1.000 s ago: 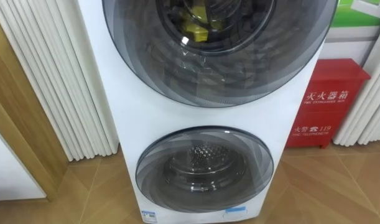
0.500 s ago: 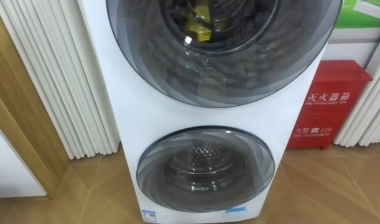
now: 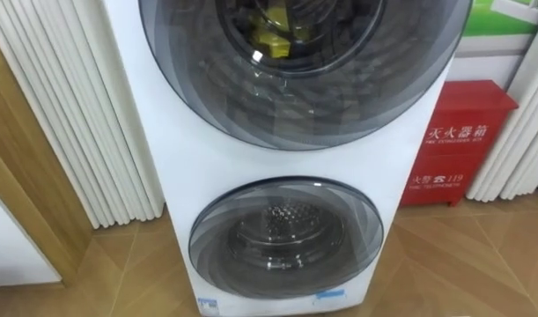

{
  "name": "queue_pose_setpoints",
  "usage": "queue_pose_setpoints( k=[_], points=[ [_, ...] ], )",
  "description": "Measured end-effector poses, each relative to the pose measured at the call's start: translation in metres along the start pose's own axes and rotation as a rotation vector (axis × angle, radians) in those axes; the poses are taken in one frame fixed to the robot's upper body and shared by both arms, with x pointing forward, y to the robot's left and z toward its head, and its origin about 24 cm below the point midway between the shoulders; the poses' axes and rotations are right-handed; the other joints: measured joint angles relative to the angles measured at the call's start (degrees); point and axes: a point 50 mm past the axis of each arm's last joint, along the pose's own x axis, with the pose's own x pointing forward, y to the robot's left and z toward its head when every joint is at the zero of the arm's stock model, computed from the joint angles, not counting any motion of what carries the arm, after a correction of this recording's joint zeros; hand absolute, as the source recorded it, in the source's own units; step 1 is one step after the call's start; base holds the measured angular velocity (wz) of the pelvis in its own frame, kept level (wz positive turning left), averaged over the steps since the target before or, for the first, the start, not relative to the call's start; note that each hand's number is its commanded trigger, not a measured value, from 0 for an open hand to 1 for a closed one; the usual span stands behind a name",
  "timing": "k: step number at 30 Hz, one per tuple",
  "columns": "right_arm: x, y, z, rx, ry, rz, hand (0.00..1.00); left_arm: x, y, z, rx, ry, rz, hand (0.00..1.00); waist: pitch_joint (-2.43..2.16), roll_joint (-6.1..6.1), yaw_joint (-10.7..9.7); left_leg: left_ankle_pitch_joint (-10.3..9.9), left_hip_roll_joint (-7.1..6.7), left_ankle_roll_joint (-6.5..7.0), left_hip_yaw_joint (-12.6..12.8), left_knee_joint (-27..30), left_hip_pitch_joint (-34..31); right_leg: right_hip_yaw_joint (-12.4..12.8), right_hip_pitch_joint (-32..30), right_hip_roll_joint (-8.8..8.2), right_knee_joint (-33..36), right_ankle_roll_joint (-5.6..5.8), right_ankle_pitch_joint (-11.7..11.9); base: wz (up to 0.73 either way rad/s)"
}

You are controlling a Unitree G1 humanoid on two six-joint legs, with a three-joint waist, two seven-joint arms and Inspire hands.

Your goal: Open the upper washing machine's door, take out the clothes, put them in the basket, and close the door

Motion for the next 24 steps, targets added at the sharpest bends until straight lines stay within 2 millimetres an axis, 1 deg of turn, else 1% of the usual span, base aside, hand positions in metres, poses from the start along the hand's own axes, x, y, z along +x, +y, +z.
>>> queue_pose_setpoints(
  k=[1,2,3,4,5,7,8,9,10,11,13,14,16,19,20,24],
  points=[
    [0.003,0.001,0.02,0.017,-0.068,-0.009,0.0,0.0,0.003,0.001,0.001,-0.012,0.006,0.0,0.04,-0.32,0.01,0.0,-0.03,0.0,-0.03,0.02,0.01,-0.13,-0.17,0.0,-0.02,0.0,0.0,0.14],
    [0.004,0.0,0.031,0.029,-0.103,-0.019,0.0,0.0,0.004,0.001,0.001,-0.013,0.009,0.0,0.03,-0.48,0.12,0.0,-0.06,0.0,-0.03,0.02,-0.02,-0.18,-0.16,0.0,-0.05,0.0,0.0,0.13],
    [0.005,-0.002,0.051,0.037,-0.172,-0.046,0.0,0.0,0.006,-0.003,-0.01,-0.006,0.015,0.0,0.03,-0.65,0.35,0.0,-0.09,0.0,0.0,-0.01,-0.12,-0.36,-0.17,-0.04,-0.16,0.01,-0.01,0.12],
    [0.005,-0.005,0.071,0.038,-0.243,-0.066,0.0,0.0,0.009,-0.002,-0.017,-0.011,0.025,0.0,0.02,-0.8,0.58,0.0,-0.14,0.0,0.02,-0.02,-0.21,-0.4,-0.23,-0.07,-0.26,0.07,-0.04,0.1],
    [0.004,-0.006,0.081,0.037,-0.278,-0.074,0.0,0.0,0.011,-0.001,-0.017,-0.017,0.031,0.0,-0.06,-0.78,0.64,0.0,-0.16,0.0,0.05,0.0,-0.15,-0.46,-0.26,-0.09,-0.31,0.09,-0.06,0.08],
    [-0.001,-0.011,0.109,0.038,-0.386,-0.093,0.0,-0.001,0.018,-0.002,-0.021,-0.022,0.049,0.0,-0.31,-1.02,1.2,0.0,-0.18,0.0,0.07,-0.03,-0.07,-0.83,-0.25,-0.16,-0.17,0.1,-0.05,0.05],
    [-0.003,-0.012,0.114,0.043,-0.408,-0.095,0.0,-0.001,0.02,-0.002,-0.021,-0.023,0.054,0.0,-0.37,-1.17,1.38,0.0,-0.17,0.0,0.07,-0.04,-0.04,-0.87,-0.23,-0.16,-0.13,0.1,-0.05,0.0],
    [-0.004,-0.011,0.125,0.061,-0.443,-0.097,0.0,-0.002,0.021,-0.003,-0.02,-0.025,0.06,0.0,-0.46,-1.38,1.5,0.0,-0.1,0.0,0.04,-0.06,-0.01,-0.88,-0.2,-0.1,-0.12,0.1,-0.05,0.0],
    [-0.006,-0.01,0.133,0.071,-0.471,-0.101,0.0,-0.002,0.022,-0.004,-0.021,-0.025,0.062,0.0,-0.63,-1.66,1.49,0.0,-0.08,0.0,-0.02,-0.11,-0.05,-1.0,-0.07,-0.08,0.0,0.1,-0.04,0.0],
    [-0.007,-0.009,0.138,0.074,-0.487,-0.103,0.0,-0.002,0.022,-0.005,-0.019,-0.023,0.062,0.0,-0.68,-1.73,1.49,0.0,-0.04,0.0,-0.09,-0.15,-0.12,-1.09,0.01,-0.06,0.1,0.1,-0.04,0.0],
    [-0.015,-0.007,0.158,0.089,-0.569,-0.093,0.0,-0.002,0.023,0.0,-0.016,-0.042,0.065,0.0,-0.65,-1.79,1.5,0.01,0.06,0.0,-0.49,-0.47,-0.58,-1.38,-0.28,-0.01,0.33,0.1,-0.04,0.09],
    [-0.017,-0.007,0.164,0.094,-0.593,-0.091,0.0,-0.003,0.023,0.0,-0.016,-0.045,0.066,0.0,-0.64,-1.77,1.43,0.01,0.05,0.0,-0.55,-0.48,-0.64,-1.42,-0.31,-0.01,0.29,0.1,-0.04,0.08],
    [-0.023,-0.012,0.185,0.086,-0.654,-0.102,0.0,-0.002,0.026,0.002,-0.015,-0.048,0.072,0.0,-0.68,-1.87,1.61,0.01,0.0,0.0,-0.75,-0.48,-0.77,-1.71,-0.29,-0.08,0.3,0.1,-0.04,0.07],
    [-0.028,-0.017,0.204,0.077,-0.71,-0.122,0.0,-0.003,0.029,0.001,-0.012,-0.042,0.079,0.0,-0.66,-2.12,1.66,0.01,-0.01,0.0,-1.58,-0.5,-0.69,-1.89,-0.27,-0.1,0.78,0.1,-0.04,0.1],
    [-0.028,-0.018,0.207,0.078,-0.717,-0.125,0.0,-0.003,0.03,0.001,-0.011,-0.04,0.081,0.0,-0.71,-2.19,1.73,0.01,-0.01,0.0,-1.67,-0.53,-0.68,-1.81,-0.25,-0.09,0.78,0.1,-0.04,0.09],
    [-0.035,-0.014,0.228,0.086,-0.777,-0.11,0.0,-0.003,0.031,0.0,-0.005,-0.035,0.067,0.0,-0.78,-2.28,1.93,0.01,-0.05,0.0,-1.99,-0.58,-1.0,-1.43,-0.61,-0.04,0.83,0.09,-0.04,0.02]
  ],
)
